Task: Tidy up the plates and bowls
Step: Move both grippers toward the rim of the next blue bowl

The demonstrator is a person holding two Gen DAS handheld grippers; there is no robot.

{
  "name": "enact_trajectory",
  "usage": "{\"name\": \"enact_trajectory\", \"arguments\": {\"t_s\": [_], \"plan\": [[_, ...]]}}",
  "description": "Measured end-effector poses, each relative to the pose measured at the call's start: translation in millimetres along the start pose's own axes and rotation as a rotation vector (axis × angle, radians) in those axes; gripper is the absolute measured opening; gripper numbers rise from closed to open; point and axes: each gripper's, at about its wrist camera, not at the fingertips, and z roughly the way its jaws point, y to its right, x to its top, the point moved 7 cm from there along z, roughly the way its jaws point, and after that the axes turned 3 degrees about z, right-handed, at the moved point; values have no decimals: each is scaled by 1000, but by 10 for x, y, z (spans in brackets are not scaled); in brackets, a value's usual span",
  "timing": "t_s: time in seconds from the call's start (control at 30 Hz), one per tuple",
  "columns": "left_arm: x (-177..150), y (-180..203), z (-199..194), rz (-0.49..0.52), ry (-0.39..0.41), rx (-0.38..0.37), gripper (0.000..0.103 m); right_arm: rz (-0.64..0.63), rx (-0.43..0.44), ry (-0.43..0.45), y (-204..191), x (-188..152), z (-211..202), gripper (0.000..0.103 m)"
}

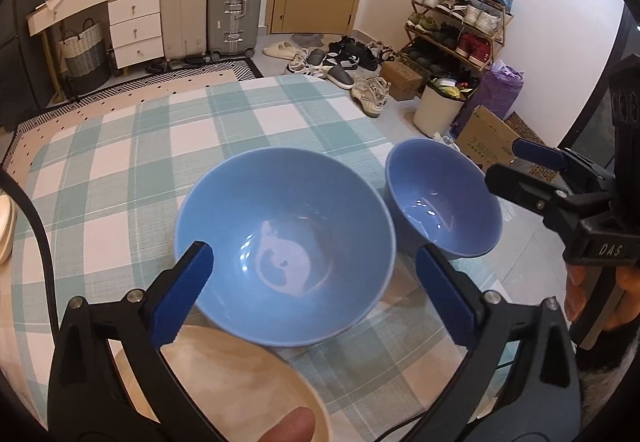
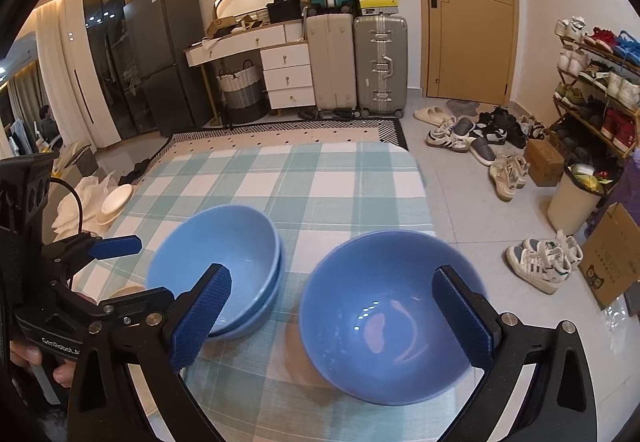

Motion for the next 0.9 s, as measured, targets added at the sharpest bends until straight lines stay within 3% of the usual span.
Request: {"name": "enact_trajectory", "arguments": {"t_s": [0.5, 0.7, 0.77, 0.9], "plan": [[65, 818, 233, 77, 0, -70, 99, 93, -66, 9, 730, -94, -237, 102], [79, 1093, 228, 130, 22, -126, 83, 119, -69, 0, 894, -197, -206, 102], [76, 1171, 227, 135, 16, -155, 66, 139, -67, 1, 963, -229, -193, 102], [60, 1260, 333, 115, -16, -196, 58, 162, -69, -9, 1034, -279, -120, 101]]}}
